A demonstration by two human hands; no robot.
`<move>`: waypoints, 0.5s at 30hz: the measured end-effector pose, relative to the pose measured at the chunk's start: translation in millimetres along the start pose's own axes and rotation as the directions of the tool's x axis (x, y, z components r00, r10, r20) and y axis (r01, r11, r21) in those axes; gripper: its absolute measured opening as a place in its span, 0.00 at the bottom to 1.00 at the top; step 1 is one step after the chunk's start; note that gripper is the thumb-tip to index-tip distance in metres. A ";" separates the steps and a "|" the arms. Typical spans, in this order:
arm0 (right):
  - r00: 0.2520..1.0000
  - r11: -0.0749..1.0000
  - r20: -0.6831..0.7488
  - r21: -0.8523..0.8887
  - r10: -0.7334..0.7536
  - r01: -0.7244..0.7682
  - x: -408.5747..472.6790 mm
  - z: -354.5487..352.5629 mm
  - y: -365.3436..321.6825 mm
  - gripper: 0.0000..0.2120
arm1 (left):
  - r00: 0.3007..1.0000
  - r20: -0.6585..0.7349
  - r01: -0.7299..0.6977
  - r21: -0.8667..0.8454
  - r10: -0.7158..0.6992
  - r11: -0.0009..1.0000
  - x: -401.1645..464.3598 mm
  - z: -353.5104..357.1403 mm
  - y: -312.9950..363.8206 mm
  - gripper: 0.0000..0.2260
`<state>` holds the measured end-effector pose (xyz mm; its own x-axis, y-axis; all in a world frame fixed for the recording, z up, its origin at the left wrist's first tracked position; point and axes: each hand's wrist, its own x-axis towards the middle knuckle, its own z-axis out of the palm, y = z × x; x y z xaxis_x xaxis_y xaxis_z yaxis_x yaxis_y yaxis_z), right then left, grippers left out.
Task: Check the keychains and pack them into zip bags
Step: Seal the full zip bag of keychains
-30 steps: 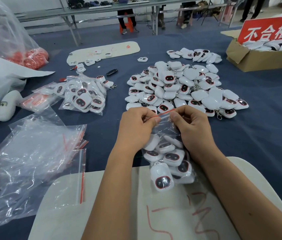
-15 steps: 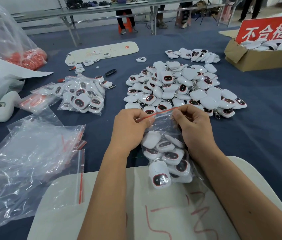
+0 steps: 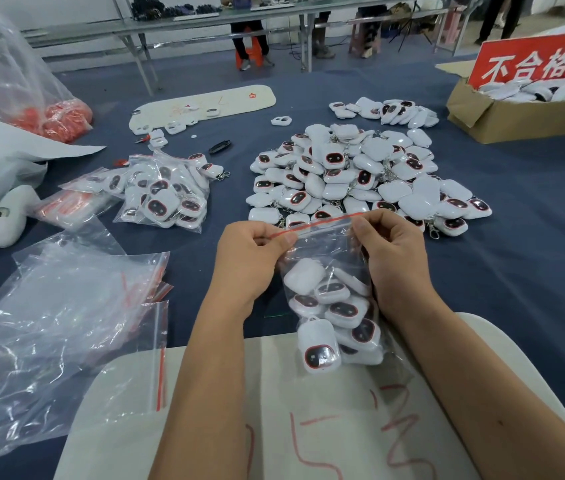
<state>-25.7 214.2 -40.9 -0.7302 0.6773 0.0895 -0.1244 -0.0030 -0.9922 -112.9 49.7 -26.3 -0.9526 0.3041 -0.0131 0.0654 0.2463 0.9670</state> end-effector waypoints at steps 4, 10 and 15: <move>1.000 1.000 -0.015 0.010 0.019 -0.018 0.5 1.2 0.3 0.09 | 0.999 -0.030 0.021 -0.080 -0.023 0.997 -0.3 3.6 1.2 0.06; 0.998 0.998 -0.038 0.043 0.040 -0.039 4.2 -1.6 3.2 0.10 | 0.991 0.006 0.133 -0.231 -0.135 0.964 -2.9 0.0 -0.1 0.05; 0.990 0.975 0.052 0.176 0.132 -0.139 5.0 -2.1 -0.3 0.11 | 0.993 0.017 0.118 -0.214 -0.117 0.970 -1.0 -3.1 2.0 0.06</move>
<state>-27.8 219.1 -40.3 -0.7745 0.6315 -0.0374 -0.1380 -0.2263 -0.9642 -112.8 47.0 -23.6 -0.9483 0.2890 -0.1309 -0.1131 0.0776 0.9906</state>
